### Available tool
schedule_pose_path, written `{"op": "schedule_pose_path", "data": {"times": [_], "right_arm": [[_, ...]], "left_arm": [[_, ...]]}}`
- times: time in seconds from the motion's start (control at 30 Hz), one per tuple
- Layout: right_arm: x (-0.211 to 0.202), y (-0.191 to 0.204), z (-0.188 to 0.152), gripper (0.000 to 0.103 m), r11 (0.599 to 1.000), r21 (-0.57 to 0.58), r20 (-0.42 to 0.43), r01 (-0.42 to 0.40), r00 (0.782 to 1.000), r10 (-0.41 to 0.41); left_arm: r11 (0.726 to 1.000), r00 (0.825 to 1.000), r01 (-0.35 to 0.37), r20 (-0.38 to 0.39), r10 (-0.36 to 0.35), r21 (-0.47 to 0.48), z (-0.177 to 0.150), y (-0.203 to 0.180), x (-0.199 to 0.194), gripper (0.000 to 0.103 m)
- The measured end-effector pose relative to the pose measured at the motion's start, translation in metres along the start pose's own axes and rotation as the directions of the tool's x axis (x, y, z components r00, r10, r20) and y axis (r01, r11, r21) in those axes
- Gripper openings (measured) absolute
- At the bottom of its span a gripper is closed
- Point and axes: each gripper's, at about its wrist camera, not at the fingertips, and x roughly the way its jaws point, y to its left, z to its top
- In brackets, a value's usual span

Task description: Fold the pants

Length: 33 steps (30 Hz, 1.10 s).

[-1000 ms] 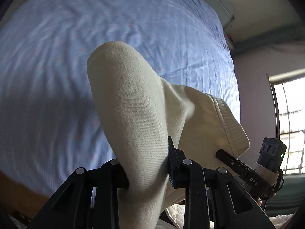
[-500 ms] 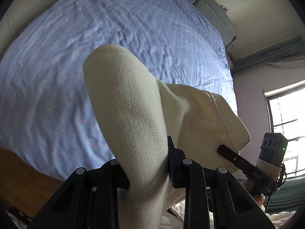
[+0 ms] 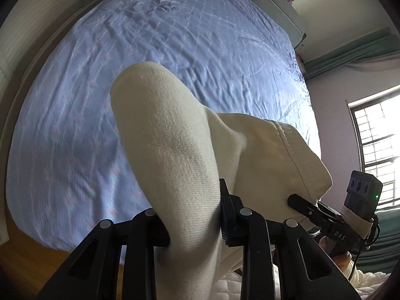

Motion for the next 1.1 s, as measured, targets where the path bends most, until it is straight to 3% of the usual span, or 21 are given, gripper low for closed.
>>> {"op": "schedule_pose_path", "data": {"times": [0.33,0.47,0.57,0.67,0.73,0.8,0.83,0.9,1.03,1.1], "right_arm": [[0.077,0.030,0.076,0.041,0.999,-0.005,-0.033,0.034,0.999,-0.034],[0.117,0.030,0.102,0.041,0.998,0.007,-0.066,0.067,0.996,-0.066],[0.147,0.025,0.113,0.042,0.996,-0.009,-0.088,0.089,0.992,-0.090],[0.181,0.007,0.113,0.052,0.992,0.041,-0.152,0.116,0.982,-0.109],[0.207,-0.010,0.098,0.053,0.981,0.100,-0.283,0.163,0.950,-0.129],[0.222,-0.024,0.079,0.054,0.967,0.125,-0.373,0.222,0.914,-0.161],[0.222,-0.028,0.070,0.057,0.963,0.106,-0.383,0.247,0.904,-0.189],[0.216,-0.035,0.056,0.068,0.961,0.079,-0.385,0.266,0.897,-0.217],[0.197,-0.051,0.041,0.068,0.951,0.054,-0.398,0.304,0.880,-0.258],[0.181,-0.059,0.036,0.068,0.947,0.059,-0.383,0.315,0.883,-0.270]], "left_arm": [[1.000,1.000,-0.002,-0.009,0.002,0.019,0.106,0.068,0.029,0.028],[0.999,0.999,-0.037,-0.023,0.038,0.040,0.143,0.090,0.051,0.028],[0.992,0.994,-0.105,-0.031,0.107,0.074,0.159,0.107,0.069,0.030],[0.961,0.958,-0.264,-0.093,0.272,0.085,0.162,0.137,0.104,0.040],[0.943,0.922,-0.330,-0.200,0.331,0.036,0.154,0.163,0.129,0.041],[0.925,0.898,-0.378,-0.231,0.375,0.033,0.139,0.175,0.137,0.048],[0.912,0.886,-0.407,-0.218,0.410,0.061,0.133,0.174,0.136,0.055],[0.873,0.859,-0.467,-0.162,0.486,0.140,0.120,0.165,0.129,0.056],[0.780,0.791,-0.564,-0.094,0.605,0.271,0.092,0.139,0.117,0.058],[0.769,0.790,-0.579,-0.047,0.611,0.271,0.075,0.121,0.104,0.063]]}}
